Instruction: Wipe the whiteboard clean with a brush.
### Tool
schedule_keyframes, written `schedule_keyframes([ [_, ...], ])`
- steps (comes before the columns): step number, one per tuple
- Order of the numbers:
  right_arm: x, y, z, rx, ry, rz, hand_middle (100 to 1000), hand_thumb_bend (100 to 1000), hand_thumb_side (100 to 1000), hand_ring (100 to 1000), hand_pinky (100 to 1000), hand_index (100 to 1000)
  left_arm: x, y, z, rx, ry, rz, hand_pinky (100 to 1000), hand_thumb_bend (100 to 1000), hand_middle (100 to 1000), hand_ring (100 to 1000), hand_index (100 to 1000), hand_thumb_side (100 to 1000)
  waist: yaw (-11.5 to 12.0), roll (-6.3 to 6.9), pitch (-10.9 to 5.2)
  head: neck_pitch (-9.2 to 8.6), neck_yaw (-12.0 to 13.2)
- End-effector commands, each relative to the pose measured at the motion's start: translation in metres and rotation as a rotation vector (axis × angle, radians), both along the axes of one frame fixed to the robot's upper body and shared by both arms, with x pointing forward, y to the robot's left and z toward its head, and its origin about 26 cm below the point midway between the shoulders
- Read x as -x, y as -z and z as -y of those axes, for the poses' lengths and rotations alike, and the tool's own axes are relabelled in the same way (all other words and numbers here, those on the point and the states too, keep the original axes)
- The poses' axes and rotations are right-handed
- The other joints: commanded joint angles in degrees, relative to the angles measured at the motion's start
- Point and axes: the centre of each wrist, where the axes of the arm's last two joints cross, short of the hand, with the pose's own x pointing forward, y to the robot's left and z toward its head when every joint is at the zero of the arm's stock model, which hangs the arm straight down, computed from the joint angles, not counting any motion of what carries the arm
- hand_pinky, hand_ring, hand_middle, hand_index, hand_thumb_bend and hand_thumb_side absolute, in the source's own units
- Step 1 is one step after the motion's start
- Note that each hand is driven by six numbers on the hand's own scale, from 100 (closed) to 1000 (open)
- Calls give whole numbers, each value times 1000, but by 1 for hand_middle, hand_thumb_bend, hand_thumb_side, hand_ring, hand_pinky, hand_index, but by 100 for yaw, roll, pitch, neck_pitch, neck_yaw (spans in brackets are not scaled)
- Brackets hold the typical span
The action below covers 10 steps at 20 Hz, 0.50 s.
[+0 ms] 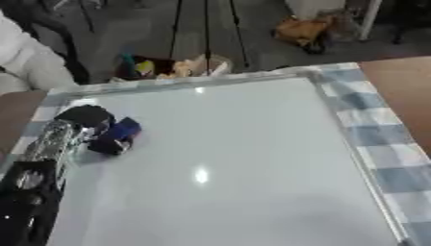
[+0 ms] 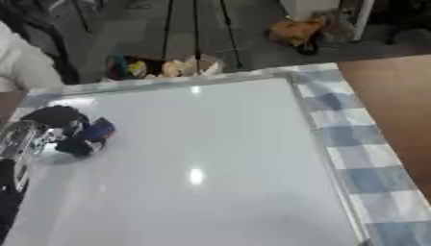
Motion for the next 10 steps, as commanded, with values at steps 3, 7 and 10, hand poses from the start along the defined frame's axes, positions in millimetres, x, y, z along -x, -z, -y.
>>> schedule_keyframes([
  [3,1,-6,1,11,0,22,571,100,954,839,832,907,8,-4,2,1,80,-13,666,100,280,517,398,721,0,-20,-83,-19,-40],
  [7,1,-6,1,13,0,22,571,100,953,838,832,907,18,-6,9,-12,171,3,652,100,268,504,385,714,16,-12,-82,-24,-58],
  [10,1,-6,2,12,1,23,572,100,951,838,831,906,27,-9,14,-27,238,10,645,100,255,493,369,697,23,-9,-82,-38,-72],
])
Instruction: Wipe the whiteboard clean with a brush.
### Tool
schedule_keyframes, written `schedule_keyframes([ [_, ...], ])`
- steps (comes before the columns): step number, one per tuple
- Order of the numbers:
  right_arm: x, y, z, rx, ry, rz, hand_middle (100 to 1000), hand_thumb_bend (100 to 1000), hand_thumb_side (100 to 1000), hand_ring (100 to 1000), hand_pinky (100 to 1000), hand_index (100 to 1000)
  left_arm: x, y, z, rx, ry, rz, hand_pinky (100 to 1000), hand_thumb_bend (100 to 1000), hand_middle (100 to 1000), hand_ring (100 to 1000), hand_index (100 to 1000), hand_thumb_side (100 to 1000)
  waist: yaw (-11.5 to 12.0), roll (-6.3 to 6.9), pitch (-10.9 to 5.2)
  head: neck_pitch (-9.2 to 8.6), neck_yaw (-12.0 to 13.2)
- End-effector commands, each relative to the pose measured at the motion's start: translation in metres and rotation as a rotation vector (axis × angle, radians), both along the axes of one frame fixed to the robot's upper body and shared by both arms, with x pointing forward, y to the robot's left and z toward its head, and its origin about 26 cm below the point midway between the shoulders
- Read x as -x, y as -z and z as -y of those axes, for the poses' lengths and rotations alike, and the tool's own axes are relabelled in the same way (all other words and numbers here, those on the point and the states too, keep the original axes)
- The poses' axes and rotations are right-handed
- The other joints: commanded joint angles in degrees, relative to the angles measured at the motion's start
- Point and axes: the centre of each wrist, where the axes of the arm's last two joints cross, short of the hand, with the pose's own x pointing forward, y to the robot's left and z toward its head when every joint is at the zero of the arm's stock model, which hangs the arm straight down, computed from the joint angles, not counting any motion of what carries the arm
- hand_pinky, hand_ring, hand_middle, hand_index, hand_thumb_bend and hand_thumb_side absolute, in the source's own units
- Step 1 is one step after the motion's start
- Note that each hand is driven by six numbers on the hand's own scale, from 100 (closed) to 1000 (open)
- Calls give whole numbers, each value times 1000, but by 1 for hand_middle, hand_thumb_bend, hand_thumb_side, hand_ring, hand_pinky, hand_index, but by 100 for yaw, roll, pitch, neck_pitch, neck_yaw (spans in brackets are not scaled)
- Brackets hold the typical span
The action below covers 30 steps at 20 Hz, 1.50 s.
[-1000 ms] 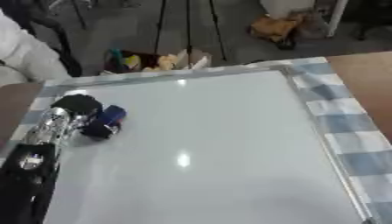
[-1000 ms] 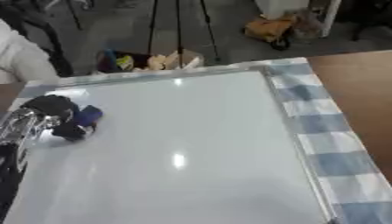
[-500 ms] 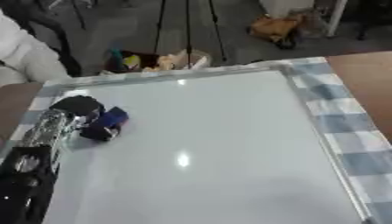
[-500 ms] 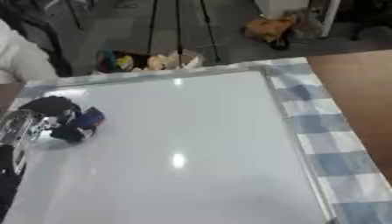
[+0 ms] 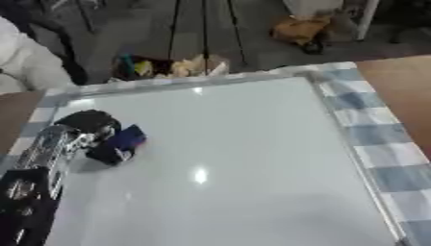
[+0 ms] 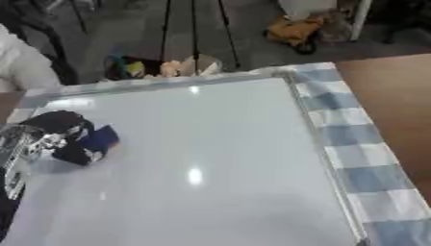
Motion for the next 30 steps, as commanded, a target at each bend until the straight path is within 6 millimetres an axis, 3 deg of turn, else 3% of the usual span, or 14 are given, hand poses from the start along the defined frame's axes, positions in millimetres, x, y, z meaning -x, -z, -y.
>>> schedule_keyframes([
  [1,1,-6,2,15,0,20,572,100,951,838,831,906,10,-12,2,-36,66,22,644,100,254,492,368,697,3,-25,-82,-42,-21],
  [15,1,-8,2,16,-2,24,573,100,951,838,831,906,51,-4,46,-96,289,0,628,100,248,483,368,726,44,-8,-70,-60,-27],
  [30,1,-9,3,11,-7,26,574,100,945,838,831,906,71,-7,91,-91,417,14,605,100,241,473,365,734,45,-28,-75,-66,-31],
])
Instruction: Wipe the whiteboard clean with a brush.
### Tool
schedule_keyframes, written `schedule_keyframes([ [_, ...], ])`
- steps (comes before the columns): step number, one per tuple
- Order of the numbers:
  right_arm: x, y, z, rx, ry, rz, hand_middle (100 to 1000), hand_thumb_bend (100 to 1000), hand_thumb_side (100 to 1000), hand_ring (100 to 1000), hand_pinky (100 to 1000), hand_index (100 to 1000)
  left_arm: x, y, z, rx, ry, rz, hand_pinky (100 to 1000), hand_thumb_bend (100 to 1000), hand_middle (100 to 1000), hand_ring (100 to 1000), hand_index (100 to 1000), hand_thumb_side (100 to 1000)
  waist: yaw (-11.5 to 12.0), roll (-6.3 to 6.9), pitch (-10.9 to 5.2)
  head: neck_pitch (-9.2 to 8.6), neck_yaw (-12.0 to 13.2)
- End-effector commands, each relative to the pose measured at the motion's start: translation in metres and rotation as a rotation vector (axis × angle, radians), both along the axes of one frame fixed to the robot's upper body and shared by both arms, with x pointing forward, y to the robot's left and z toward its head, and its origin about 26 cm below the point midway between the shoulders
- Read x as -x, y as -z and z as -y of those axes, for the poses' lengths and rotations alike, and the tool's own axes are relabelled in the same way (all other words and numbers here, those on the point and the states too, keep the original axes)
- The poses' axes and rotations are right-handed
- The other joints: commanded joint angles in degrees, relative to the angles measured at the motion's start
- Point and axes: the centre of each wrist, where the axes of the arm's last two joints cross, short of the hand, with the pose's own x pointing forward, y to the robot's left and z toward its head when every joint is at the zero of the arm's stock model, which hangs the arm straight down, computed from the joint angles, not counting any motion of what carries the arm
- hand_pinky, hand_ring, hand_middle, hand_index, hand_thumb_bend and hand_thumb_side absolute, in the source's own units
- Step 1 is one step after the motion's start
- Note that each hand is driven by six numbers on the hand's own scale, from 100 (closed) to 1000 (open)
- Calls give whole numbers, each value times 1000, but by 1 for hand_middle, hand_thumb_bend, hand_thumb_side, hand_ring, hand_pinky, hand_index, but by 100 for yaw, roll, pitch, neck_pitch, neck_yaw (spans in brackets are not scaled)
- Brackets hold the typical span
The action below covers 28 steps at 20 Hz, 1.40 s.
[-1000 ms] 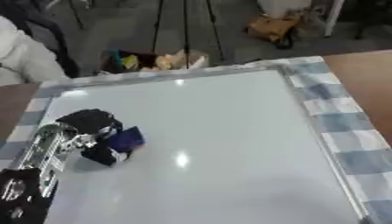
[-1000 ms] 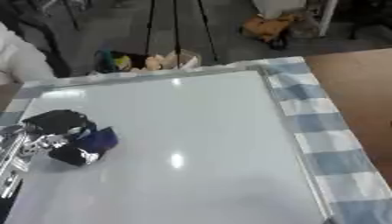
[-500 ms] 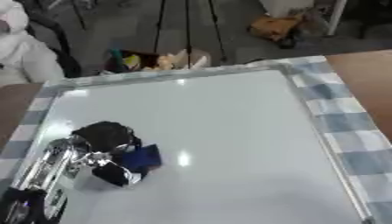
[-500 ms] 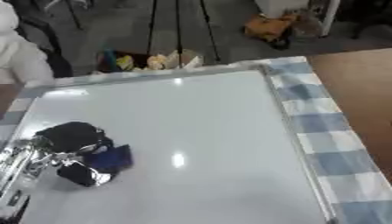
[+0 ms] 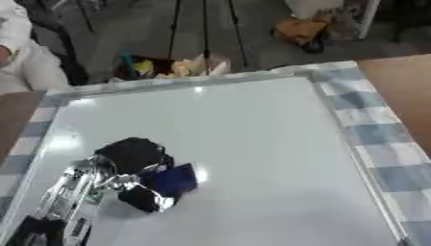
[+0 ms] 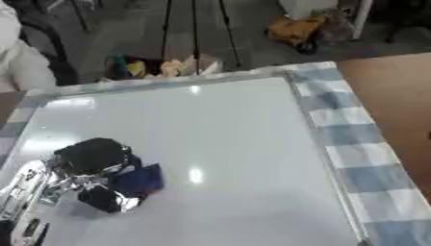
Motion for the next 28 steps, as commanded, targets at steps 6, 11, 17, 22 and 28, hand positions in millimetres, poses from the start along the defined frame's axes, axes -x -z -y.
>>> schedule_keyframes([
  [6,1,-9,3,17,-4,24,574,100,946,837,831,906,11,-10,17,-74,102,10,608,100,244,476,369,738,-7,-40,-88,-70,1],
  [11,1,-9,4,17,-3,23,574,100,946,838,831,906,14,-9,16,-98,131,3,610,100,247,479,371,741,-2,-34,-95,-68,-11],
  [17,1,-9,4,18,-2,23,574,100,946,838,831,906,14,-6,12,-142,151,-24,644,100,325,519,461,834,-14,-24,-97,-47,-23],
  [22,1,-8,4,18,-2,23,574,100,946,838,830,906,13,-5,8,-181,159,-49,704,101,557,677,711,892,-15,-27,-98,-54,-37],
  [28,1,-8,4,18,-2,22,575,100,946,837,830,906,13,-5,4,-207,160,-53,805,262,824,860,921,957,-15,-23,-103,-71,-49],
])
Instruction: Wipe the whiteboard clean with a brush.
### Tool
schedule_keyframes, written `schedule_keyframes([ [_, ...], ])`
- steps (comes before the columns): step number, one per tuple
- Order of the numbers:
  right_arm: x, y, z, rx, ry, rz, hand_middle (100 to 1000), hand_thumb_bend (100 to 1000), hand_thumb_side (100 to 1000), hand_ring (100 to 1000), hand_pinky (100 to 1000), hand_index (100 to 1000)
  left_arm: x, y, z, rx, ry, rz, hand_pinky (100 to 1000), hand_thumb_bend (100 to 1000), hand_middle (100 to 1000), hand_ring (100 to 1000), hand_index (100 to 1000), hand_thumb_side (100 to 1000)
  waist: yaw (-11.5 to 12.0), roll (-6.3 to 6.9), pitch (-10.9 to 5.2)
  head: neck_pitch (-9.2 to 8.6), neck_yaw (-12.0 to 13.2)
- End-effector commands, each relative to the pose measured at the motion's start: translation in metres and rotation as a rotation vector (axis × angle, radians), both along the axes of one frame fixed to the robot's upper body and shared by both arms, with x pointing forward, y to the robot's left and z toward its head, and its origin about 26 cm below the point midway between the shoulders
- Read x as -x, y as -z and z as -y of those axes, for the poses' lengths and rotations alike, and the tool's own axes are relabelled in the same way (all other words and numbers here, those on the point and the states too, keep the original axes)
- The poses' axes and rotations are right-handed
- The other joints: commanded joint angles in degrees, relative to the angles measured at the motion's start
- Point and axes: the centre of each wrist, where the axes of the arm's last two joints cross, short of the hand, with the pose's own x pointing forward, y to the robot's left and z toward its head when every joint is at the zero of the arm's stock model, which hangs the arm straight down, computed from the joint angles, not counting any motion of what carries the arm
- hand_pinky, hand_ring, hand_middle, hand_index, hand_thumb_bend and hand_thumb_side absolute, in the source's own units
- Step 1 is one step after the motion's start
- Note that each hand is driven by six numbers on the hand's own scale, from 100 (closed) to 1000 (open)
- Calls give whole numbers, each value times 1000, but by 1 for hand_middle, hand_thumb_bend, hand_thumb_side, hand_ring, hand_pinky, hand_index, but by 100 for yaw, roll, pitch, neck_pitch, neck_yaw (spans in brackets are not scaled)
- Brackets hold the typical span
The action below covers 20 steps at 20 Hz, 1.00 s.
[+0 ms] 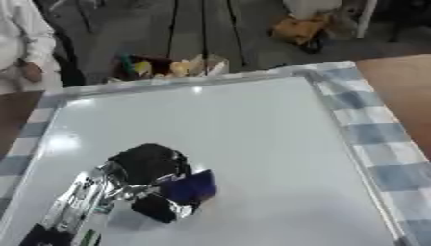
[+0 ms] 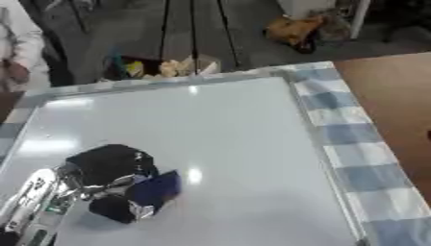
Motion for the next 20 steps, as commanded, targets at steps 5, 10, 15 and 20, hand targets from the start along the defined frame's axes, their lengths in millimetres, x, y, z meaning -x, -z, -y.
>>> schedule_keyframes([
  [5,1,-8,4,20,1,24,575,100,946,837,830,906,0,-8,-8,-223,102,-49,821,412,852,888,948,988,-12,-24,-107,-78,-28],
  [10,1,-8,4,19,1,25,575,100,943,837,830,906,-1,-4,-8,-241,124,-58,821,387,829,879,936,949,-14,-25,-97,-74,-41],
  [15,1,-8,3,18,-1,27,575,100,938,837,829,905,-2,-2,-8,-250,126,-60,815,386,815,872,921,960,-16,-24,-90,-67,-46],
  [20,1,-8,4,18,-2,29,577,100,938,836,829,904,2,-13,-9,-194,118,-30,793,273,799,858,904,988,-4,-29,-101,-64,-59],
])
